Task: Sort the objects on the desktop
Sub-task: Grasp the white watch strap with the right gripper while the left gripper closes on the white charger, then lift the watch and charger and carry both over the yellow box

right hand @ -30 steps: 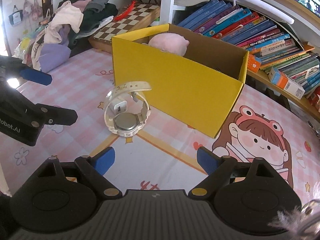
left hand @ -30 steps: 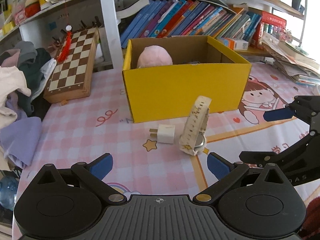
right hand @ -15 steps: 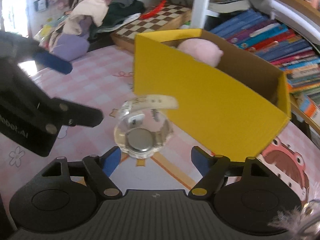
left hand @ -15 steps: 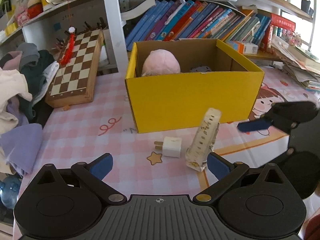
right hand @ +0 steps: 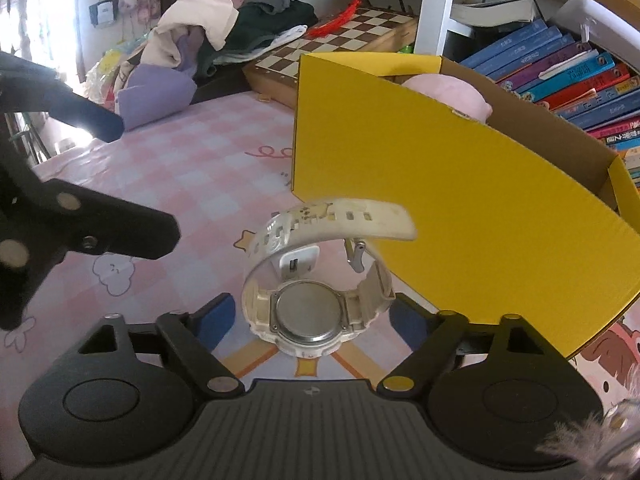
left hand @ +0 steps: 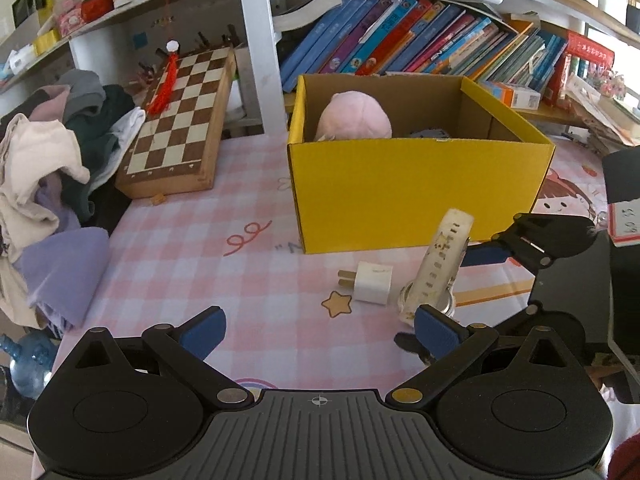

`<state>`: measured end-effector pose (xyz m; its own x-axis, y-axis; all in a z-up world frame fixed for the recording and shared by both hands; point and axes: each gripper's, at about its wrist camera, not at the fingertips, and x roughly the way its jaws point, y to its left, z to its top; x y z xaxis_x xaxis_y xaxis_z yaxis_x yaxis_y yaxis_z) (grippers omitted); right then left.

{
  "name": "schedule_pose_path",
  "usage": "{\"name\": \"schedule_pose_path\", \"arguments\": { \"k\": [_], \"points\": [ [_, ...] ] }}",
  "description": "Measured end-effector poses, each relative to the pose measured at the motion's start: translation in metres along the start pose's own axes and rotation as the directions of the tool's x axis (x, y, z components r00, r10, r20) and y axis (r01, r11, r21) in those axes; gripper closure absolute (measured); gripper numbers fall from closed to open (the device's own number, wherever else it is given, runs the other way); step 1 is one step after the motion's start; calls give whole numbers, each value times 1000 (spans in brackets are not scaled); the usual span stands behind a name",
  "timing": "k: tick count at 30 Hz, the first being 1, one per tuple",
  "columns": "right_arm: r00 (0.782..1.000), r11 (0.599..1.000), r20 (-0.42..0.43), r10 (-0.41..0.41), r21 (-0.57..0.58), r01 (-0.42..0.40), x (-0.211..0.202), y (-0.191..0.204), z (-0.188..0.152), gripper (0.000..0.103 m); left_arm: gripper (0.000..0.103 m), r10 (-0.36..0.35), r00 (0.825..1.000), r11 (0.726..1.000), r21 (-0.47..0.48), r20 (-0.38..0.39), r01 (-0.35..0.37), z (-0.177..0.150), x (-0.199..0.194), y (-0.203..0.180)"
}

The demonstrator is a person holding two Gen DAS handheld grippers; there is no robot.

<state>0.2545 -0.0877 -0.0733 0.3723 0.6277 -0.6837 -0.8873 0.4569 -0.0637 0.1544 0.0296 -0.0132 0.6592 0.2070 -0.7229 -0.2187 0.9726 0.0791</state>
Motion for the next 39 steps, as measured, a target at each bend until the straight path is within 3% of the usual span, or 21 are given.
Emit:
{"name": "schedule_pose_path", "arguments": {
  "k": [6, 13, 17, 22, 31, 35, 39],
  "points": [
    [1000, 998, -5, -3, 61, 3, -8, -9, -3, 41, 1, -4, 1000, 1000, 12, 0, 4, 3, 4, -4],
    [998, 986, -15, -59, 154, 60, -30, -26, -8, 41, 1, 5, 1000, 997, 82, -25, -3, 7, 21, -16],
    [998, 983, -18, -63, 174, 65, -38, -29, -11, 41, 4, -21, 999, 997, 78, -25, 23, 12, 34, -17],
    [997, 977, -23, -67, 200, 71, -49, -33, -15, 41, 14, -56, 998, 995, 85, -37, 59, 17, 56, -23],
    [997, 970, -39, -61, 232, 68, -59, -38, -18, 41, 44, -101, 991, 992, 71, -87, 107, 20, 85, -23],
    [998, 970, -46, -51, 234, 60, -59, -37, -18, 41, 46, -109, 990, 990, 77, -88, 116, 19, 90, -22],
    [997, 970, -50, -54, 233, 64, -59, -36, -18, 41, 54, -112, 989, 989, 85, -93, 120, 19, 94, -21]
  ]
}}
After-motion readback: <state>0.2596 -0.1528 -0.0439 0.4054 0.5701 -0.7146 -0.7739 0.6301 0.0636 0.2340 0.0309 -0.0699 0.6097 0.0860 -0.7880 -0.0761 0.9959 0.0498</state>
